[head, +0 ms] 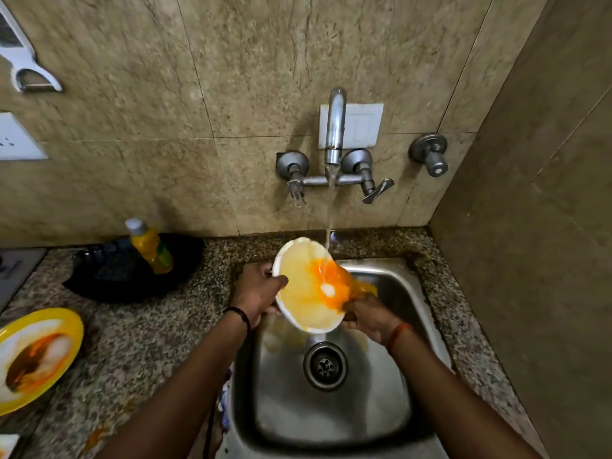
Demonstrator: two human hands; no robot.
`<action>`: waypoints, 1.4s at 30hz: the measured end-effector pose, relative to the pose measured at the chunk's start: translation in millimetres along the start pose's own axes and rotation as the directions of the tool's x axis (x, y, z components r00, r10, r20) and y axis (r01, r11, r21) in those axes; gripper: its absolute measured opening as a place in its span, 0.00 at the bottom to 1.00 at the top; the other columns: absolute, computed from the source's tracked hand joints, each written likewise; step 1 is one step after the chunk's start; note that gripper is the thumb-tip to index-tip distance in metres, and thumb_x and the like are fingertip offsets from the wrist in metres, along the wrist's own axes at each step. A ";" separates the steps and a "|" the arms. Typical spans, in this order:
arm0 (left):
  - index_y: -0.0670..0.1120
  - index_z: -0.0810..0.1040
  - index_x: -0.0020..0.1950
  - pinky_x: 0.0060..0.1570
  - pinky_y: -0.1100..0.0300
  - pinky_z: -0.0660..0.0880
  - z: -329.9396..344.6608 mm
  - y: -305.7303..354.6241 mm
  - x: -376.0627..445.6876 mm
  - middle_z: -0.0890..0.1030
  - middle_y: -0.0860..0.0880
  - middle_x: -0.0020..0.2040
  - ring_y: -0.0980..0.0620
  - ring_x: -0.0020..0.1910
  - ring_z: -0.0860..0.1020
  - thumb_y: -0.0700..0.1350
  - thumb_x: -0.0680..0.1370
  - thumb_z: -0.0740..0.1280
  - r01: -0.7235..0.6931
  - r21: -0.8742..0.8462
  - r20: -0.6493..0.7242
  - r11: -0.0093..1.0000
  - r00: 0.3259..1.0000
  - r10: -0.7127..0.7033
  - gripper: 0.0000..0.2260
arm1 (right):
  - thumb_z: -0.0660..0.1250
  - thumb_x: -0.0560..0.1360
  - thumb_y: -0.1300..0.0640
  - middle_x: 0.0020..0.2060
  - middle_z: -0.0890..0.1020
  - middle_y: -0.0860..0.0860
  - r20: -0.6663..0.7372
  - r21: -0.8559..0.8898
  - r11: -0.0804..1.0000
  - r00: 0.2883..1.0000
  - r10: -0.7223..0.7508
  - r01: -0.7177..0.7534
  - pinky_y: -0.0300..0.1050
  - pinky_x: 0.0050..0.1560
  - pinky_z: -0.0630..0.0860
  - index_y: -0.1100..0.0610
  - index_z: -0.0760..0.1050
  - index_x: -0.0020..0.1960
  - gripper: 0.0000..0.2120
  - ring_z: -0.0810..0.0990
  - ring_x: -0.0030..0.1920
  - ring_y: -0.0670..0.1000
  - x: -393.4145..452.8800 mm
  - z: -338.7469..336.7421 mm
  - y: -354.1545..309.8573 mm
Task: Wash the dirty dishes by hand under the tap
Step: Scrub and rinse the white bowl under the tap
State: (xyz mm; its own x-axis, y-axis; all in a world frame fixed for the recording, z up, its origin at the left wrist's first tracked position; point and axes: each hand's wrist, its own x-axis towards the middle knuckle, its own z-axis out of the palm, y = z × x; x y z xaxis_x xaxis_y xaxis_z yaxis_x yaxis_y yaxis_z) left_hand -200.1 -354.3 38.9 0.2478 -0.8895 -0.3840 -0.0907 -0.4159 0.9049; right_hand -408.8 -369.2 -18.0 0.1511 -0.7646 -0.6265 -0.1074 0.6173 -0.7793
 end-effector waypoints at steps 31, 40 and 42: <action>0.47 0.79 0.54 0.33 0.45 0.82 9.4 -21.6 19.5 0.83 0.47 0.46 0.44 0.41 0.83 0.35 0.75 0.65 0.077 -0.060 0.103 0.995 0.992 -0.070 0.11 | 0.60 0.79 0.50 0.78 0.56 0.57 0.004 -0.905 0.385 0.910 -0.415 0.180 0.48 0.76 0.53 0.58 0.54 0.78 0.31 0.55 0.77 0.56 -10.8 16.0 -12.4; 0.50 0.80 0.53 0.42 0.45 0.81 3.3 -51.1 16.4 0.83 0.45 0.47 0.42 0.43 0.82 0.32 0.75 0.63 0.120 -0.371 0.052 0.921 0.993 -0.108 0.15 | 0.48 0.82 0.42 0.79 0.50 0.48 0.462 -0.870 -0.113 0.711 -0.530 0.480 0.50 0.76 0.49 0.47 0.50 0.79 0.27 0.49 0.79 0.52 -15.8 35.4 -0.7; 0.48 0.78 0.58 0.48 0.41 0.79 7.7 -55.9 16.6 0.82 0.44 0.50 0.40 0.47 0.81 0.32 0.75 0.63 0.153 -0.423 0.081 0.893 0.988 -0.131 0.16 | 0.50 0.81 0.40 0.79 0.46 0.56 0.224 -0.971 -0.049 0.814 -0.536 0.236 0.52 0.77 0.44 0.54 0.46 0.80 0.33 0.46 0.79 0.56 -13.3 35.5 -11.5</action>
State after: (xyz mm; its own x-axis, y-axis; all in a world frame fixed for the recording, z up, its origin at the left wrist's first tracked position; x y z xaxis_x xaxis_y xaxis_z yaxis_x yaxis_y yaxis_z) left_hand -198.3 -347.3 -19.4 0.1787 -0.8395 -0.5131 0.3654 -0.4275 0.8269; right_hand -374.7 -359.5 -0.3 0.4011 -0.9116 -0.0898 -0.9130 -0.3899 -0.1205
